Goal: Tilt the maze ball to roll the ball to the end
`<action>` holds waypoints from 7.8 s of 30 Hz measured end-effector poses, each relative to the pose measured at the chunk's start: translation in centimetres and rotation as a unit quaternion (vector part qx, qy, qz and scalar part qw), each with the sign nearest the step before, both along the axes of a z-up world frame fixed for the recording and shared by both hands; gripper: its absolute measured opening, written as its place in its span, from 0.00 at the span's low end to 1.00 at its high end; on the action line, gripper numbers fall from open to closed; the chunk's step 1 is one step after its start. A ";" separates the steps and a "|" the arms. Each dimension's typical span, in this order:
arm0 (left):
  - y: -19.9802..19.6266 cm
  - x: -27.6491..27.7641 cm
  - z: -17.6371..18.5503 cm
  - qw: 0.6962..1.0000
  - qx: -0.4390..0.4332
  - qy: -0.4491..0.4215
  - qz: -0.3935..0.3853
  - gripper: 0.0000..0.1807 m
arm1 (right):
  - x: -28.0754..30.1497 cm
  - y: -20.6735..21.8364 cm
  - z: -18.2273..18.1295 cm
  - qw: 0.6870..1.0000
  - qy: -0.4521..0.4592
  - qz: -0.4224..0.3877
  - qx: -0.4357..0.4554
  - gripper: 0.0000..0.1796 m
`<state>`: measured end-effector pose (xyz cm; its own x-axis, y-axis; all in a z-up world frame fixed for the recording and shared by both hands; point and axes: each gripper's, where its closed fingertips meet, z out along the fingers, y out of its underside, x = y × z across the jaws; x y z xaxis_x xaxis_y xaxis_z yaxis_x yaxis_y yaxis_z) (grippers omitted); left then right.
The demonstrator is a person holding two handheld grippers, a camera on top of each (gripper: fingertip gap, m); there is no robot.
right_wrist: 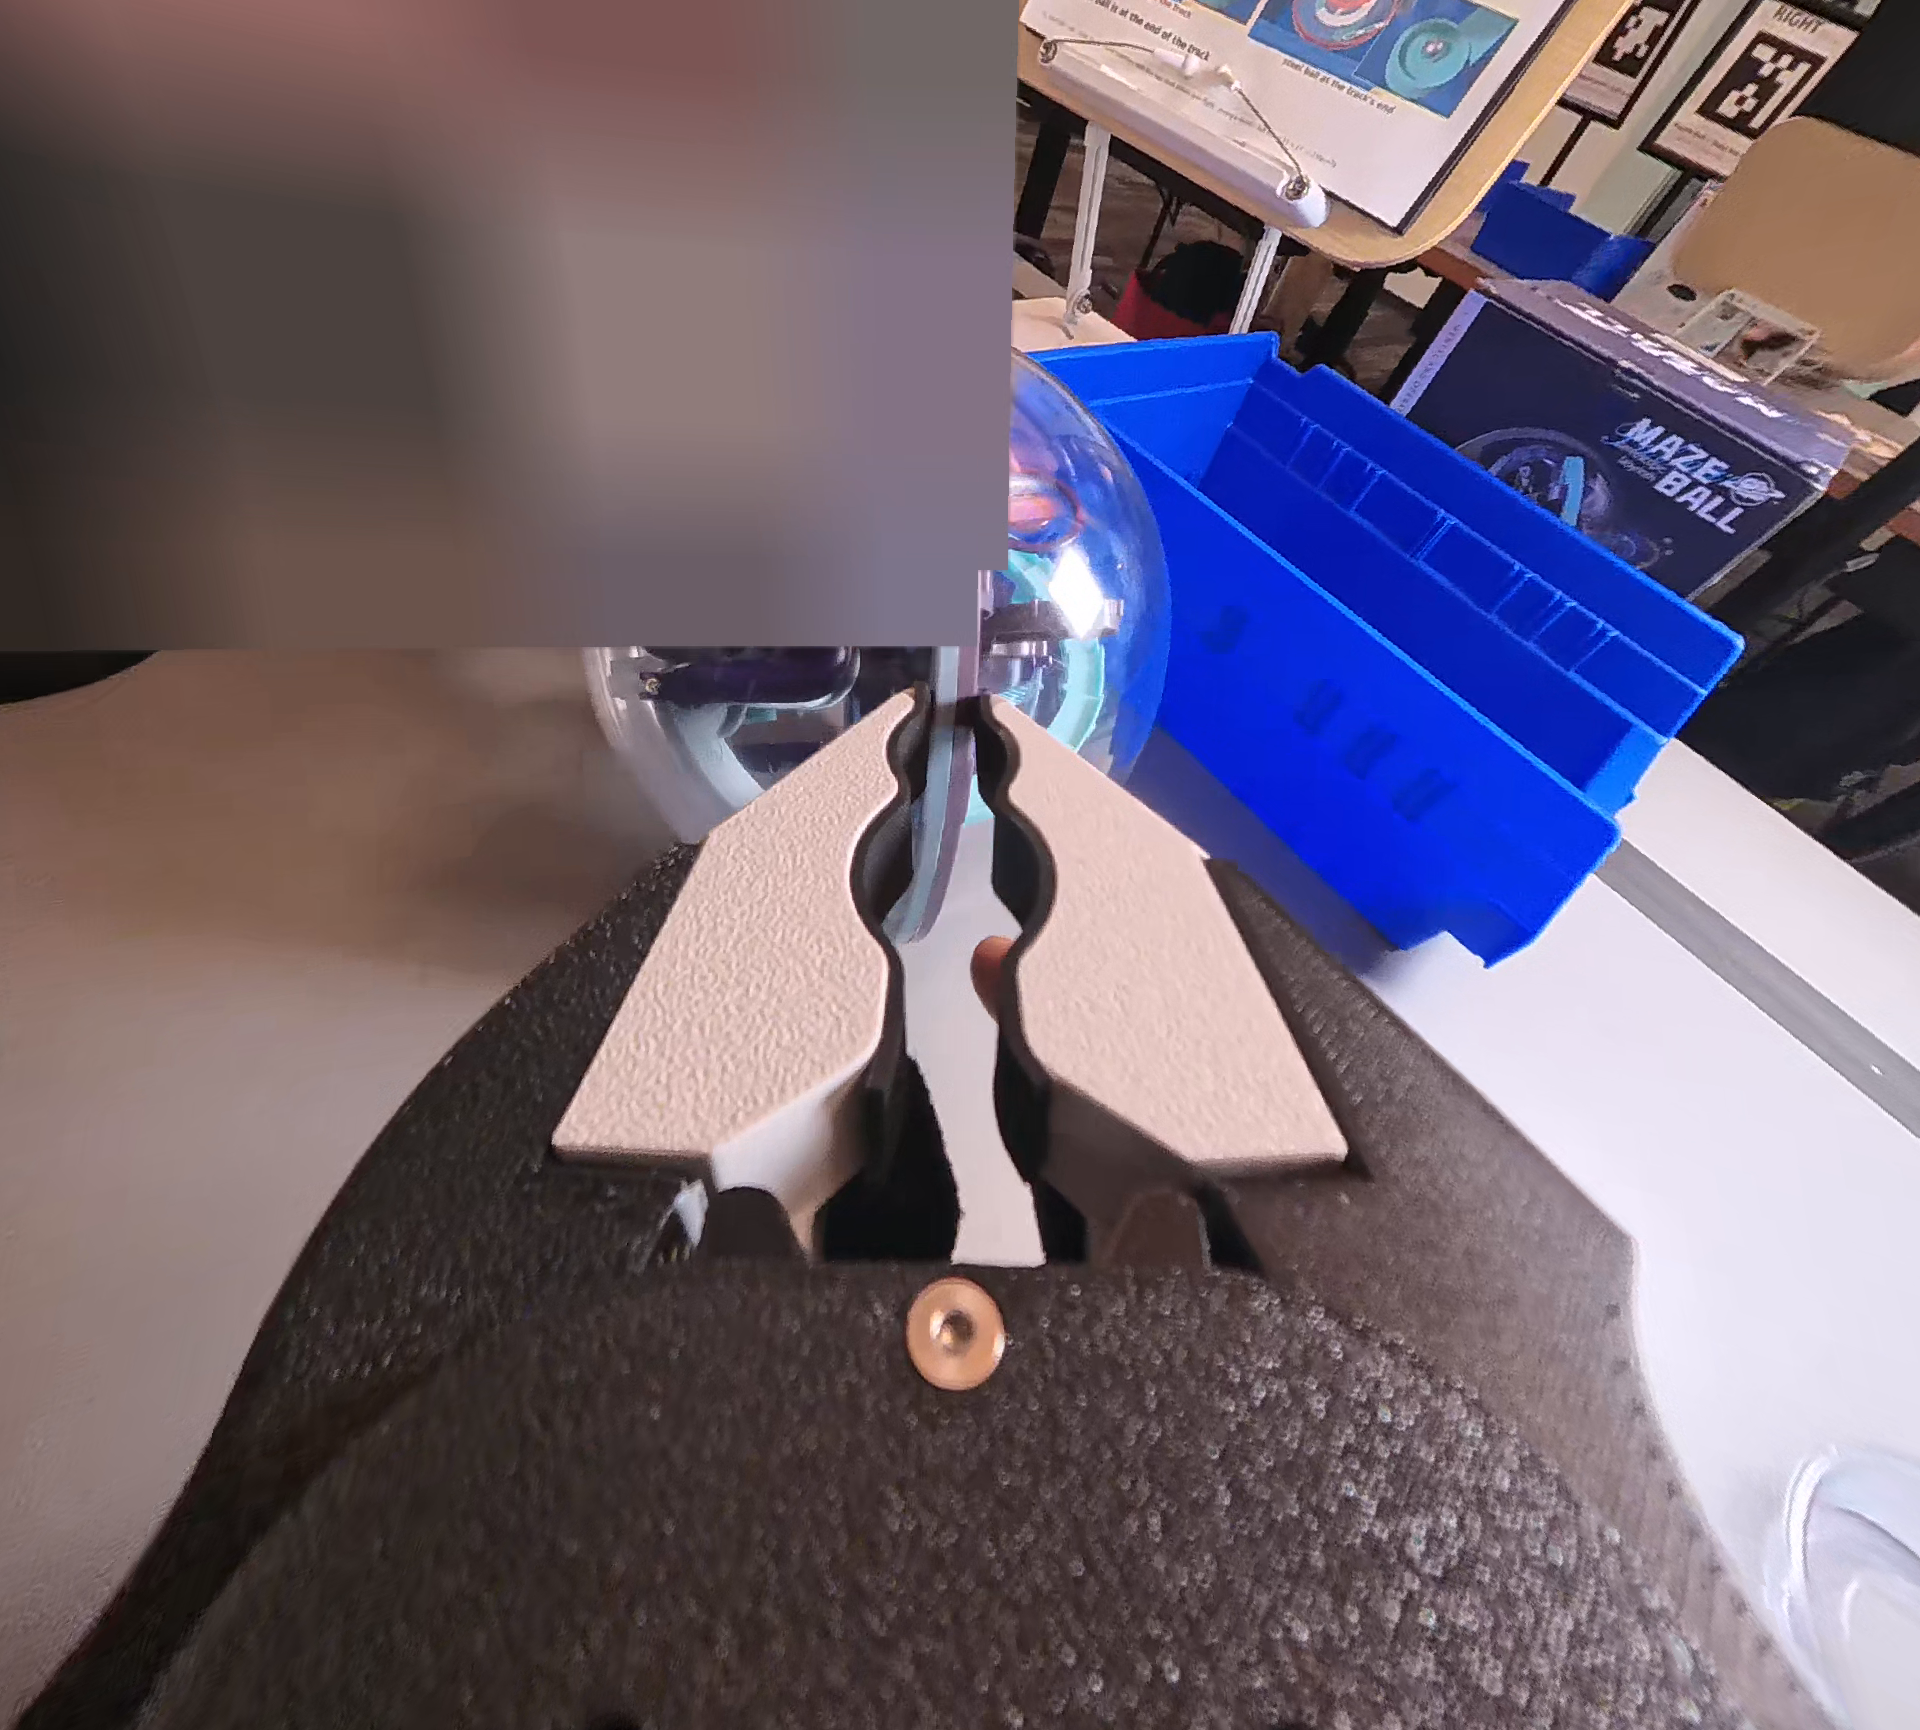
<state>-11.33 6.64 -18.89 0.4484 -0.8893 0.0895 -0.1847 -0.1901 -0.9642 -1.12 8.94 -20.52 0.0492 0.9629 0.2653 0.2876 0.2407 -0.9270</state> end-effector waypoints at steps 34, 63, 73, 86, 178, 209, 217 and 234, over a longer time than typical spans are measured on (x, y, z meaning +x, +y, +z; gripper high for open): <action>0.4 -1.6 -0.9 0.976 -0.066 -0.174 0.110 0.05 | -1.6 2.6 1.2 0.998 -0.048 0.033 -0.028 0.03; 1.3 -3.1 -1.3 0.958 -0.096 -0.241 0.125 0.06 | -3.0 3.1 1.6 0.994 -0.073 0.061 -0.054 0.03; 1.9 -3.2 -1.3 0.953 -0.111 -0.241 0.143 0.06 | -3.2 3.9 1.6 0.993 -0.066 0.063 -0.071 0.03; 2.8 -3.3 -1.2 0.948 -0.120 -0.251 0.153 0.06 | -3.2 4.8 1.5 0.992 -0.061 0.071 -0.087 0.03; 2.6 -3.7 -5.6 0.881 -0.288 -0.350 0.136 0.04 | 0.7 1.1 -4.3 0.839 -0.021 0.187 -0.511 0.03; 3.2 -2.4 -5.2 0.898 -0.270 -0.328 0.111 0.04 | 1.4 -0.8 -3.4 0.853 -0.024 0.232 -0.468 0.08; 3.3 -1.9 -4.4 0.907 -0.254 -0.318 0.110 0.04 | 1.4 -2.0 -3.9 0.847 -0.042 0.245 -0.470 0.04; 1.5 -3.3 1.3 0.946 -0.071 -0.250 0.194 0.39 | 1.1 -1.6 -4.6 0.829 -0.040 0.227 -0.509 0.03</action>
